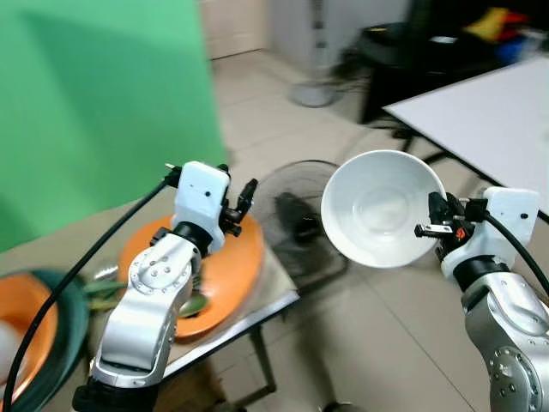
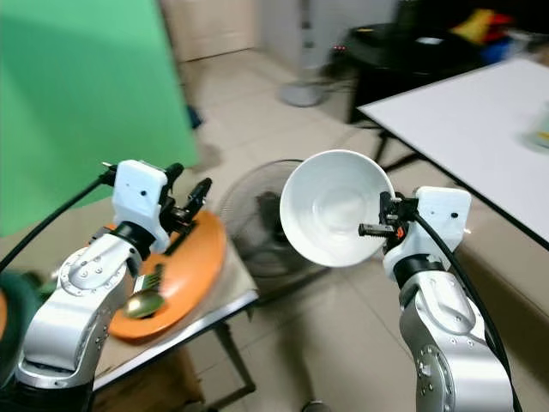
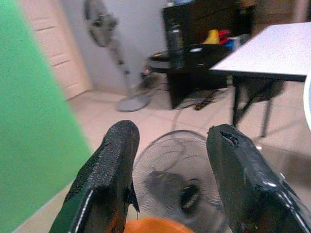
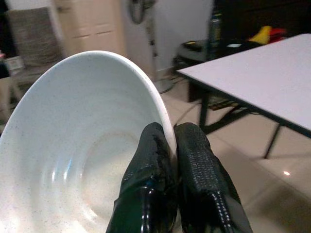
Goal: Setting the table
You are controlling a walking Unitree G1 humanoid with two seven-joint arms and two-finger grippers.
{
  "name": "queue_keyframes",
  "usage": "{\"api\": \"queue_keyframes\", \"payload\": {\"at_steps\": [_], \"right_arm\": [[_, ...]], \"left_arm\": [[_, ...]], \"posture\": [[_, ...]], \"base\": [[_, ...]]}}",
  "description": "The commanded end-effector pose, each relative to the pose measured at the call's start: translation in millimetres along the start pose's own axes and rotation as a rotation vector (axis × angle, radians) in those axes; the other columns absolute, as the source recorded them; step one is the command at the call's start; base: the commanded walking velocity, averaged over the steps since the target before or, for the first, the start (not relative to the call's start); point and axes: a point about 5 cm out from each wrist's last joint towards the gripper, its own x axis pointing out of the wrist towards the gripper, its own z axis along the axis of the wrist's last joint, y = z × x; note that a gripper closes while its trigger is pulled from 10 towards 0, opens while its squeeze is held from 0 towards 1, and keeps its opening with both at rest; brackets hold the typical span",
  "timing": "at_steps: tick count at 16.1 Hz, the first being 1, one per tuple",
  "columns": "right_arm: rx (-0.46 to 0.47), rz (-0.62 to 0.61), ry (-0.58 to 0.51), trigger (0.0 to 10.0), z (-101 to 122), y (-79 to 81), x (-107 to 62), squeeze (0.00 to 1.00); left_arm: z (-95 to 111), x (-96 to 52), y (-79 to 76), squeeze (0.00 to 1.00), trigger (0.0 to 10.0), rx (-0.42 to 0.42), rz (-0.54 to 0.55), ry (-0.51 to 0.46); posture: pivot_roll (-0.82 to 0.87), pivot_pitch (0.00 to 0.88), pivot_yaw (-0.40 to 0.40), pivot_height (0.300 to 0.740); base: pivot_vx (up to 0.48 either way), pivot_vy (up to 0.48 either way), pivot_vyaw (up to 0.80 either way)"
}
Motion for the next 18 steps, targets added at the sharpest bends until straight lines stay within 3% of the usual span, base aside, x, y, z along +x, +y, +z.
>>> {"api": "queue_keyframes", "payload": {"at_steps": [1,7,10,15,18], "right_arm": [[0.024,-0.011,-0.017,10.0,4,0.8,-0.9,0.00],[-0.006,-0.053,-0.023,10.0,8,-3.3,3.0,0.00],[-0.008,-0.042,-0.013,10.0,6,0.0,7.3,0.00],[-0.005,-0.013,-0.002,10.0,6,5.4,9.7,0.00],[0.043,-0.014,0.025,10.0,3,8.5,15.1,0.00]], "left_arm": [[2,-2.6,-0.3,0.00,10.0,-0.010,-0.006,-0.002],[-4,-1.6,-2.4,0.00,10.0,-0.082,-0.026,0.025],[-3,-2.7,8.1,0.00,10.0,-0.040,0.064,0.003],[-5,-2.5,11.7,0.00,10.0,-0.036,0.059,0.001],[-9,-0.7,15.5,0.00,10.0,-0.026,0.070,0.028]], "posture": [[0.01,0.000,0.069,0.740],[-0.02,0.000,0.076,0.740],[0.00,0.000,0.059,0.740],[-0.01,0.000,0.060,0.740],[-0.01,0.000,0.065,0.740]], "base": [[0.000,0.000,-0.80],[0.000,0.000,-0.80],[0.000,0.000,-0.79],[0.000,0.000,-0.80],[0.289,0.000,0.00]]}}
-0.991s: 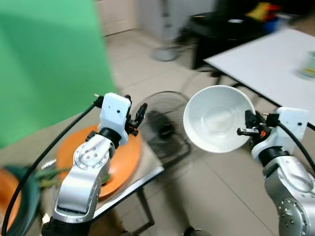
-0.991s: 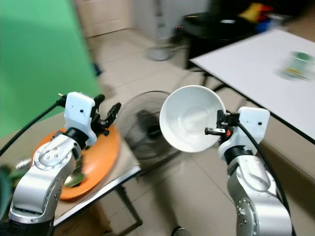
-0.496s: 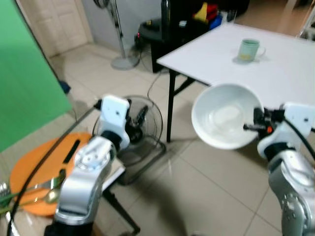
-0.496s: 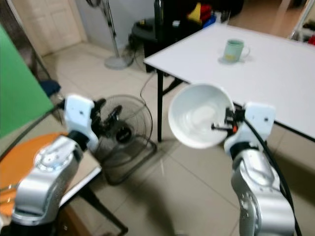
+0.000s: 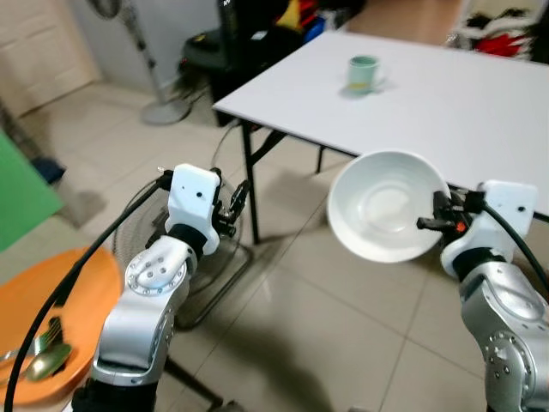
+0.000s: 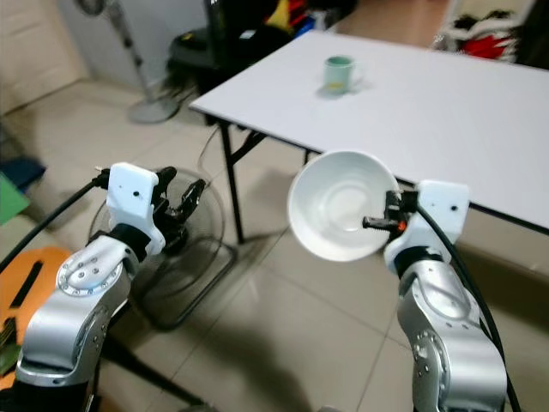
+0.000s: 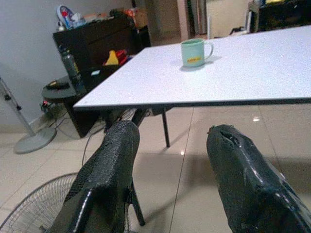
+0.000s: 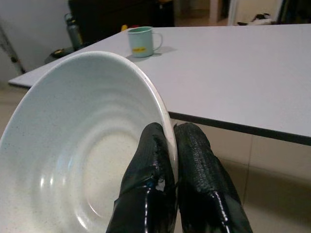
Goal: Setting the table
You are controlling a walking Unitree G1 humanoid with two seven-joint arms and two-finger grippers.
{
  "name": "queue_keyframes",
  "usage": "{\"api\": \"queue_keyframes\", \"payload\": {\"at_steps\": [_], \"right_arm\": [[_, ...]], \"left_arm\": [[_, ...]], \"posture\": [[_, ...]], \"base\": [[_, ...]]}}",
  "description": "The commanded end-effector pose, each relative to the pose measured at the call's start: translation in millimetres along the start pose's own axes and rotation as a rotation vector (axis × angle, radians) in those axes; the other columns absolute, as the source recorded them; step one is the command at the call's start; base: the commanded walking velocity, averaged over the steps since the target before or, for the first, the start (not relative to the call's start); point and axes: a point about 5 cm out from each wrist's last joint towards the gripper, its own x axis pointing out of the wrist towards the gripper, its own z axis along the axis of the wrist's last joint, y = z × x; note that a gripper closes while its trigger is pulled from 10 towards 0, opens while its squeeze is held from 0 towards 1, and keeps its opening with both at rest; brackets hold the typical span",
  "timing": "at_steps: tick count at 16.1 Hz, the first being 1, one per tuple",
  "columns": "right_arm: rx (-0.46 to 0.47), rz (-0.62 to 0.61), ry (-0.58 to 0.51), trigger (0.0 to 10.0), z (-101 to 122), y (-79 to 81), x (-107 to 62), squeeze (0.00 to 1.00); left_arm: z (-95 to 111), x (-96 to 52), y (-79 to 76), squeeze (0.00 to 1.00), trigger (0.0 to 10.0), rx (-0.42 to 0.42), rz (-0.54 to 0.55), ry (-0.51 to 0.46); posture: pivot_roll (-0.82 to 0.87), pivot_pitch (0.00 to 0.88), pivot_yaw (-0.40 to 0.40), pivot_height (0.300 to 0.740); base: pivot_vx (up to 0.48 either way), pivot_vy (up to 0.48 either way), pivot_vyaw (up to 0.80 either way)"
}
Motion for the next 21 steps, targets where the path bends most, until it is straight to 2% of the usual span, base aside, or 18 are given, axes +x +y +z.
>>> {"api": "queue_keyframes", "payload": {"at_steps": [1,12,16,21], "right_arm": [[0.029,0.053,-0.022,10.0,6.1,10.6,1.9,0.00],[0.071,0.073,-0.005,10.0,6.8,14.3,9.2,0.00],[0.065,0.087,-0.005,10.0,7.8,16.2,11.3,0.00],[0.062,0.081,-0.018,10.0,9.8,15.3,11.9,0.00]], "left_arm": [[-1.5,0.2,7.3,0.00,10.0,-0.002,0.024,0.013],[-1.3,0.8,7.3,0.00,10.0,-0.020,0.007,0.008],[-1.9,2.5,7.2,0.00,10.0,-0.021,0.001,0.005],[-2.4,3.7,5.5,0.00,10.0,-0.016,-0.015,0.006]], "posture": [[-0.01,0.000,0.067,0.740],[0.01,0.000,0.066,0.740],[0.00,0.000,0.064,0.740],[0.00,0.000,0.071,0.740]], "base": [[0.360,0.000,0.00],[0.392,0.000,0.00],[0.398,0.000,-0.55],[0.394,0.000,0.00]]}}
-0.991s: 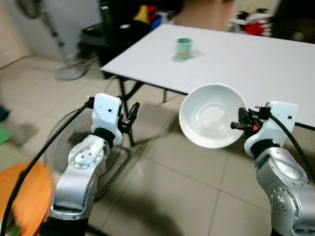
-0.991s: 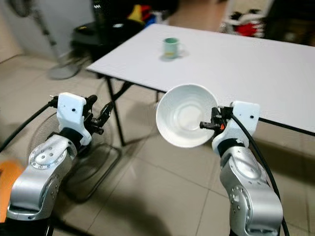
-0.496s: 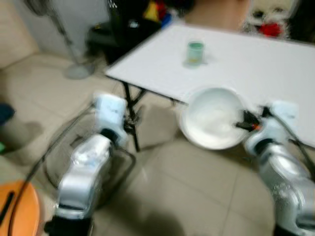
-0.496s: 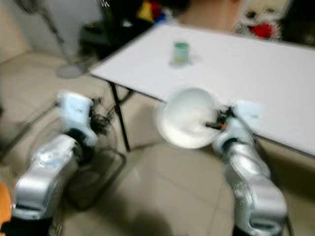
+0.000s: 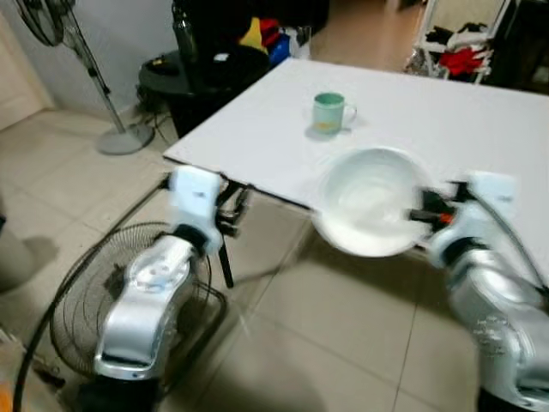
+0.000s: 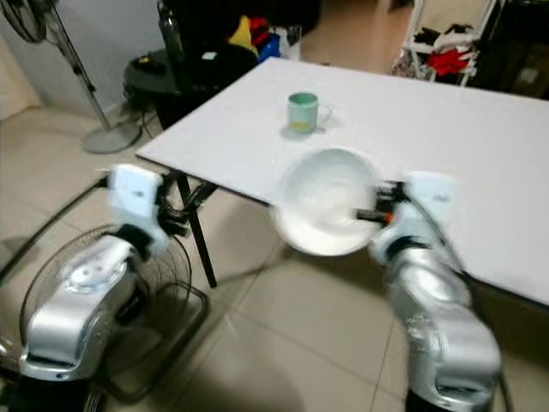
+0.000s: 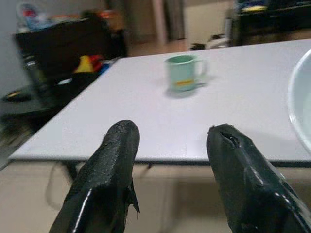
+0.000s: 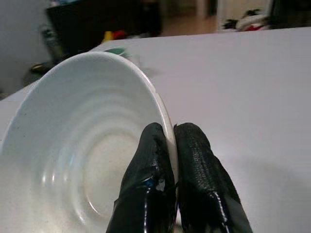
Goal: Setting the table
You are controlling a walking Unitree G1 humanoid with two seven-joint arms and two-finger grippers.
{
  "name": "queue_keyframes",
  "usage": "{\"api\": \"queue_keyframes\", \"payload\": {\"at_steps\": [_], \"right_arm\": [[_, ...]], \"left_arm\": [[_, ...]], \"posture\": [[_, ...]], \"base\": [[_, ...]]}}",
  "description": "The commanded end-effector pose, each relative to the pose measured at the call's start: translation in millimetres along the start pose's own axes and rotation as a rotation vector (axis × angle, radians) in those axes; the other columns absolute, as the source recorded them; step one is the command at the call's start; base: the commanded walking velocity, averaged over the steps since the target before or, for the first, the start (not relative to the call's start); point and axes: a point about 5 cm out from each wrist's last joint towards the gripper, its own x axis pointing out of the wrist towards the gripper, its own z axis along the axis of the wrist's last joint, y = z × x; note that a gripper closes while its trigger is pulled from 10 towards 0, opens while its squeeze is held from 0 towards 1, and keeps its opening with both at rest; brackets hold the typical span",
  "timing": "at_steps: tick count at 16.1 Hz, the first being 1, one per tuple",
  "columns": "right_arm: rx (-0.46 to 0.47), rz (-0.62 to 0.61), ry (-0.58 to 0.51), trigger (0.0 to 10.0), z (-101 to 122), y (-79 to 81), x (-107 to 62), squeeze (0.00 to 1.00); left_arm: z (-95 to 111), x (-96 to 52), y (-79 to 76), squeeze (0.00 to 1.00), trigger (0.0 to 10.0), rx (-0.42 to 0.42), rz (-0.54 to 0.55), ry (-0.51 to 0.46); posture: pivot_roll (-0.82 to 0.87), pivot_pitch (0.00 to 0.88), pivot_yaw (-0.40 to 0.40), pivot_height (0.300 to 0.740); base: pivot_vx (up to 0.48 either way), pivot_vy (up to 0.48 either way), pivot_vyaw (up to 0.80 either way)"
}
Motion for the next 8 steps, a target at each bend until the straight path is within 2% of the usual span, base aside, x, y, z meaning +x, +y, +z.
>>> {"api": "queue_keyframes", "payload": {"at_steps": [1,8], "right_arm": [[0.021,0.074,-0.044,10.0,8.0,16.0,0.5,0.00],[0.031,0.065,-0.038,10.0,8.1,14.3,0.9,0.00]], "left_arm": [[2.2,-1.8,10.7,0.00,10.0,0.017,0.035,-0.006],[-0.5,-1.8,11.1,0.00,10.0,0.022,0.023,0.001]], "posture": [[0.00,0.000,0.071,0.740],[-0.02,0.000,0.079,0.740]], "base": [[0.394,0.000,0.00],[0.393,0.000,0.00]]}}
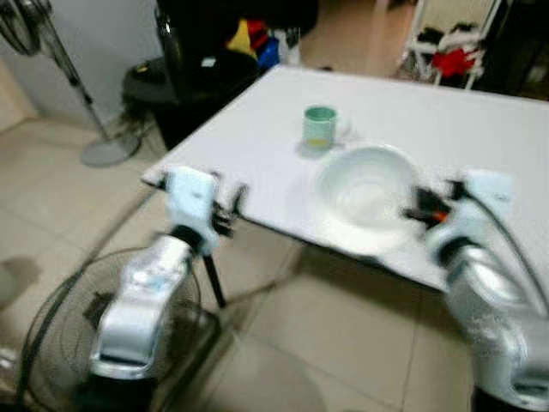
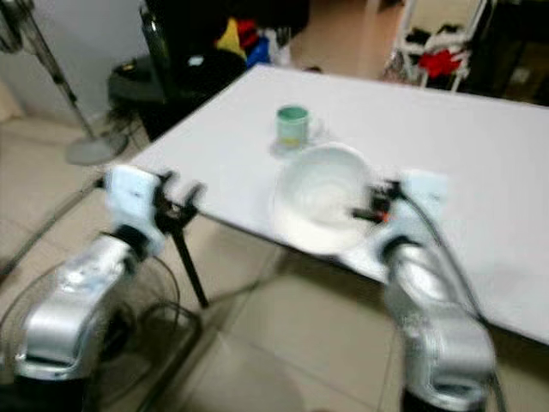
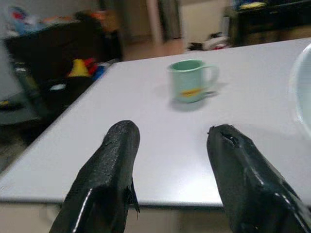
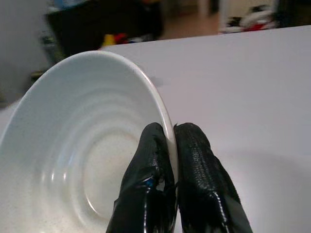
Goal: Setting the table
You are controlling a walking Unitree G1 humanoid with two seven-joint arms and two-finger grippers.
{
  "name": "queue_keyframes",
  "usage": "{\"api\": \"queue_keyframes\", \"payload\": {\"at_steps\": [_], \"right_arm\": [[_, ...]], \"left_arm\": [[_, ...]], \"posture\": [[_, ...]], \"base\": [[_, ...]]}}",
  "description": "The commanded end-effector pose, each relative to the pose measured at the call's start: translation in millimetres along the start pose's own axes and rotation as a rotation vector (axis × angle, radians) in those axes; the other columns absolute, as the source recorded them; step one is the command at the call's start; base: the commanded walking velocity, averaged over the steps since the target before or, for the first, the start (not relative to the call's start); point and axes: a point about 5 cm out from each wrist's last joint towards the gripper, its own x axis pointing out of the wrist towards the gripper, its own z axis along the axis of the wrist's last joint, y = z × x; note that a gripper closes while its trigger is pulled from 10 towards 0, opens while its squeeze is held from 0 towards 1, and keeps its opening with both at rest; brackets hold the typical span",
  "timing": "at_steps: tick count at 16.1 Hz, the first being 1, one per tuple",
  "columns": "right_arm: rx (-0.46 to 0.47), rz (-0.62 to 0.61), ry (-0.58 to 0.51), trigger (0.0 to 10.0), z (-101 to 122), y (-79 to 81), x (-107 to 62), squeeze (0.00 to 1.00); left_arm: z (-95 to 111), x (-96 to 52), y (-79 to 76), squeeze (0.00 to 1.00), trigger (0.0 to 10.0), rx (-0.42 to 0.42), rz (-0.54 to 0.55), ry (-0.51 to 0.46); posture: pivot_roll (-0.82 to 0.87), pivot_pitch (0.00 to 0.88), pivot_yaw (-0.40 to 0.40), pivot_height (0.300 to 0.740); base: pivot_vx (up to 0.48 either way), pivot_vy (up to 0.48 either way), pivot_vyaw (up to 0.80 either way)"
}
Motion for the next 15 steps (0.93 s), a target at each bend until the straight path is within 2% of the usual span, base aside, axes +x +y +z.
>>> {"api": "queue_keyframes", "payload": {"at_steps": [1,5,10,12,15], "right_arm": [[0.018,0.055,-0.032,10.0,7.5,12.5,-0.1,0.00],[0.027,0.054,-0.019,10.0,6.9,12.1,0.4,0.00],[0.037,0.081,0.106,10.0,2.5,10.1,4.5,0.00],[0.052,0.087,0.159,10.0,1.2,7.7,4.3,0.00],[0.113,0.104,0.255,10.0,-1.9,5.0,3.4,0.00]], "left_arm": [[2.9,-1.6,10.3,0.00,10.0,0.015,0.030,-0.007],[1.0,-0.1,10.1,0.00,10.0,0.009,0.024,-0.007],[-3.4,-2.7,14.1,0.00,10.0,0.010,-0.045,-0.006],[-5.7,-4.8,13.5,0.00,10.0,-0.007,-0.089,-0.005],[-5.5,-8.9,12.3,0.00,10.0,-0.013,-0.210,0.000]], "posture": [[-0.02,0.000,0.079,0.740],[-0.02,0.000,0.085,0.740],[-0.02,0.000,0.084,0.740],[-0.02,0.000,0.077,0.740],[-0.02,0.000,0.074,0.740]], "base": [[0.394,0.000,0.00],[0.394,0.000,-0.80],[0.394,0.000,-0.77],[0.334,0.000,-0.20],[0.000,0.000,0.00]]}}
